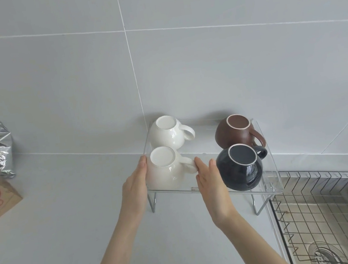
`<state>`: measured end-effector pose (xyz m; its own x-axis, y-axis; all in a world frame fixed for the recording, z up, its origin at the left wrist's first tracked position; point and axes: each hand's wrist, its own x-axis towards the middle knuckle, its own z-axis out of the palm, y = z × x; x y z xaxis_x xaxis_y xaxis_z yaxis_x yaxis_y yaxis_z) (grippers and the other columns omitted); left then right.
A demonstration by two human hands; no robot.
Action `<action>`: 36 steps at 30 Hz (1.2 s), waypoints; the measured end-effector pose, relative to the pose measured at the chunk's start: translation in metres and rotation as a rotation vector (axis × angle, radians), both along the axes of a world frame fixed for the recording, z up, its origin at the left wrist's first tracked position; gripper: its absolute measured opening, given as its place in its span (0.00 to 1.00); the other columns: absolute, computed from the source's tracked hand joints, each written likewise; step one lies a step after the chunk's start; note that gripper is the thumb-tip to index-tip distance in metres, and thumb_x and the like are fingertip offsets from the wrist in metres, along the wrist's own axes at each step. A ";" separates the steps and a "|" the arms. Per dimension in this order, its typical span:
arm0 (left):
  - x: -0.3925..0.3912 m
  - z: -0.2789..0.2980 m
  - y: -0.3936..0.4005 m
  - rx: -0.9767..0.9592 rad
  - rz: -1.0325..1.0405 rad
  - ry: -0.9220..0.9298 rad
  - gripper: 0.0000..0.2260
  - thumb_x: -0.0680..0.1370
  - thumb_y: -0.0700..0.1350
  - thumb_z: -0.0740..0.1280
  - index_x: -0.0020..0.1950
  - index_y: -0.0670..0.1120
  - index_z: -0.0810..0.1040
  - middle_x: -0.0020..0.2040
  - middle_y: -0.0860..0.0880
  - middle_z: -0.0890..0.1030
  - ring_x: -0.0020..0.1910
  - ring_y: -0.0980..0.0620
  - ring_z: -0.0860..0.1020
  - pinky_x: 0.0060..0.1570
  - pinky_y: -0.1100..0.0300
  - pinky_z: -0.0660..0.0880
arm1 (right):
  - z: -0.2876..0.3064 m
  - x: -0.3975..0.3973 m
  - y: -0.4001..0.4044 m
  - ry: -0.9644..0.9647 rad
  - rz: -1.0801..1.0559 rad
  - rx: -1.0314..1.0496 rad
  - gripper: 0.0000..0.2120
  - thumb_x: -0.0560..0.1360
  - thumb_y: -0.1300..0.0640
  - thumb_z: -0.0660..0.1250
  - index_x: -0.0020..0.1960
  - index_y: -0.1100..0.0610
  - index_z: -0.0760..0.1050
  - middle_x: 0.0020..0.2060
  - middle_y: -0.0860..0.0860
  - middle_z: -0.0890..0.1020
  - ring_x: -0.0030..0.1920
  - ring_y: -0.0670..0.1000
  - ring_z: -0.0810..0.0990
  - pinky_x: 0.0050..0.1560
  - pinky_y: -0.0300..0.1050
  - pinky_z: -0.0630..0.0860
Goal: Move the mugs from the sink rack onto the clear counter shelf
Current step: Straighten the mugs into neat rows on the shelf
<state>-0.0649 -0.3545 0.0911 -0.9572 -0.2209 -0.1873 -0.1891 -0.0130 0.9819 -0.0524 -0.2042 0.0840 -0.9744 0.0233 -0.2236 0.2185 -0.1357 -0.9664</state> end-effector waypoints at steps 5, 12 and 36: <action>-0.006 0.001 -0.006 0.050 -0.004 -0.013 0.14 0.71 0.60 0.59 0.43 0.51 0.75 0.47 0.55 0.75 0.50 0.55 0.71 0.50 0.62 0.64 | 0.007 -0.003 0.008 -0.068 0.015 -0.121 0.25 0.79 0.44 0.45 0.71 0.54 0.60 0.73 0.49 0.63 0.72 0.48 0.60 0.74 0.46 0.53; -0.068 0.028 -0.017 -0.071 -0.078 0.042 0.24 0.77 0.58 0.48 0.68 0.48 0.68 0.74 0.49 0.64 0.71 0.50 0.63 0.72 0.55 0.56 | 0.023 -0.057 0.014 -0.057 -0.057 -0.021 0.26 0.78 0.42 0.45 0.71 0.51 0.60 0.73 0.46 0.61 0.73 0.45 0.57 0.75 0.48 0.51; -0.087 0.044 0.033 -0.276 -0.166 0.219 0.12 0.80 0.53 0.49 0.52 0.53 0.70 0.46 0.64 0.69 0.46 0.72 0.68 0.49 0.73 0.60 | 0.041 -0.079 0.026 0.097 -0.026 0.130 0.24 0.77 0.41 0.46 0.71 0.49 0.58 0.69 0.47 0.65 0.71 0.48 0.60 0.69 0.40 0.54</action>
<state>-0.1523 -0.3214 0.1349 -0.9948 -0.0732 0.0704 0.0481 0.2709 0.9614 -0.1310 -0.1780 0.1252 -0.9900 0.0717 -0.1219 0.1213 -0.0122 -0.9925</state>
